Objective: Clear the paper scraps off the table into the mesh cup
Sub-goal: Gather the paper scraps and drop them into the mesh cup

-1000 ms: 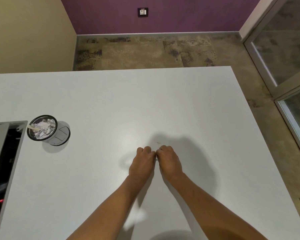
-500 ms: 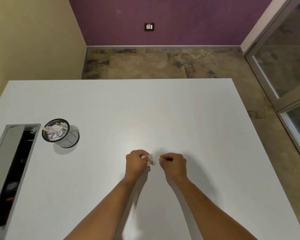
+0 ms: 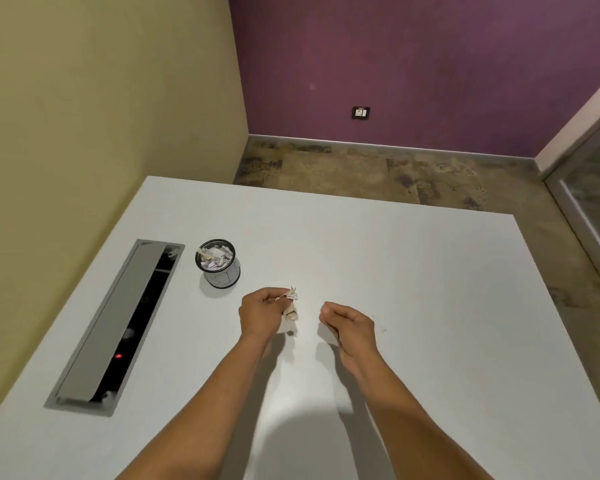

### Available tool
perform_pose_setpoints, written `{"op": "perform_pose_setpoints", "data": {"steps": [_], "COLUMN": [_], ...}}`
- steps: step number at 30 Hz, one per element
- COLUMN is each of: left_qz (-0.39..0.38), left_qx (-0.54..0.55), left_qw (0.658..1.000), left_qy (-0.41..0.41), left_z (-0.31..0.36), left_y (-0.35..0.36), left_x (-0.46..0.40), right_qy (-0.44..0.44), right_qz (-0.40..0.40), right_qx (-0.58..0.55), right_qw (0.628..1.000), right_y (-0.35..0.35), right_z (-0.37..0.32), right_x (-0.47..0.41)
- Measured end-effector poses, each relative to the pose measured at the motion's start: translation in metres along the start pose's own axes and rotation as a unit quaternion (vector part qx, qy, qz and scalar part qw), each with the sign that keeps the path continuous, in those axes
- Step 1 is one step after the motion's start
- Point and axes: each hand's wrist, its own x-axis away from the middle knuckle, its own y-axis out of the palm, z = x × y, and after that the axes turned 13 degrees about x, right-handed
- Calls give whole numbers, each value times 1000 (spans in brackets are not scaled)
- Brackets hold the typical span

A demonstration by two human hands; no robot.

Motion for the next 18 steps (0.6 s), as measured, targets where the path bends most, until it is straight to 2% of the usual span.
{"op": "perform_pose_setpoints", "data": {"steps": [9, 18], "left_qz": [108, 127], "left_qx": [35, -5], "left_qw": [991, 985], "left_qy": [77, 117], "left_z": [46, 70], "left_y": [-78, -105], "left_x": [-26, -89], "right_qy": [-28, -102], "right_qz": [-49, -19], "right_qx": [16, 179], "right_qw": [998, 978], "right_y": [103, 182], "right_z": [-20, -35], "right_x": [11, -32]}}
